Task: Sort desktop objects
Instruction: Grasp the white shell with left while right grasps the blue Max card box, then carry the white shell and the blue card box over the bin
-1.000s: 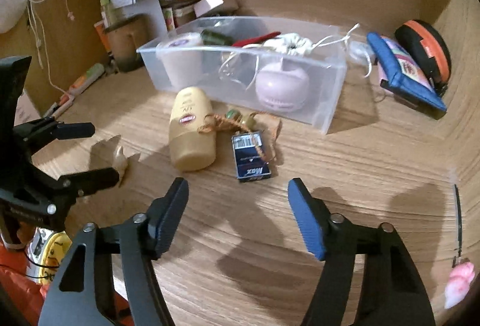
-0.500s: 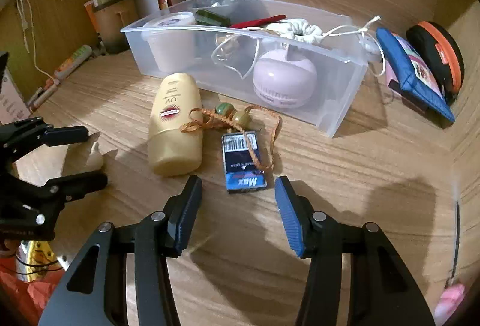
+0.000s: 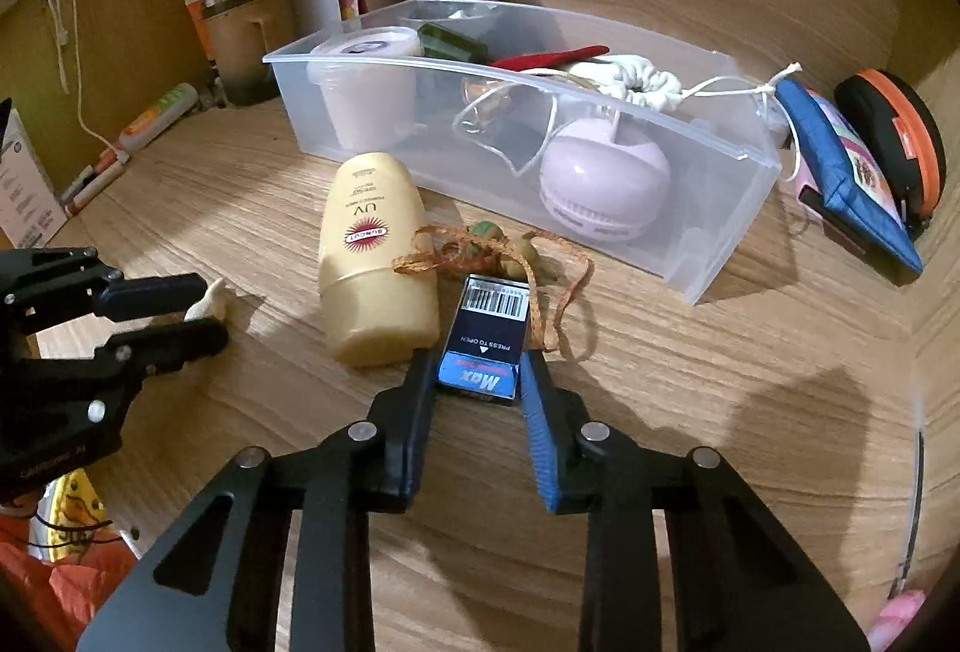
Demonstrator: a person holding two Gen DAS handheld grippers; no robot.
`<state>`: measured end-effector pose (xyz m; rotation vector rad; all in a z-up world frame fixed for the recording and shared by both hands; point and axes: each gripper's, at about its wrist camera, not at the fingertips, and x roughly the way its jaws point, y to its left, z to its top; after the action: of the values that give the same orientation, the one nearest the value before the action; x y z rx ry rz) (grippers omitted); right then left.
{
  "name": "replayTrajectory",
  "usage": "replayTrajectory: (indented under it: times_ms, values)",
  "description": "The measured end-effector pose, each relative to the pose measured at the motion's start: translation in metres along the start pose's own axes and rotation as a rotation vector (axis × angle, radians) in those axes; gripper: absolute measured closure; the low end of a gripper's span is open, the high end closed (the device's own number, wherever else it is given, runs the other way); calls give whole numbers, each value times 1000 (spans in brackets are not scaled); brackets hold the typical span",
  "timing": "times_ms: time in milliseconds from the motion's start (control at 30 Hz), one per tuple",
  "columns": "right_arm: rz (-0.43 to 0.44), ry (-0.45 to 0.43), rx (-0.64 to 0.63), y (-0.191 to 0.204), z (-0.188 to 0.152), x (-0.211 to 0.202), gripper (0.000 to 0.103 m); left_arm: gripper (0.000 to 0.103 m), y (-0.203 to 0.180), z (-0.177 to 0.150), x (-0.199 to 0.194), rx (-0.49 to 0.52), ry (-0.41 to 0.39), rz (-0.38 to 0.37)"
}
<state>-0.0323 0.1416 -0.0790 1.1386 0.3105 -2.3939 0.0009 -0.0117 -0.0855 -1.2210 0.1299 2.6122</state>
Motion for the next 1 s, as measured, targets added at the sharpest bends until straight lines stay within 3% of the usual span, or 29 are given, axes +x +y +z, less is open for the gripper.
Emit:
replayTrajectory:
  times_ms: [500, 1000]
  values:
    - [17, -70, 74, -17, -23, -49, 77, 85, 14, 6, -13, -61, -28, -7]
    - [41, -193, 90, -27, -5, -93, 77, 85, 21, 54, -43, -85, -138, -26]
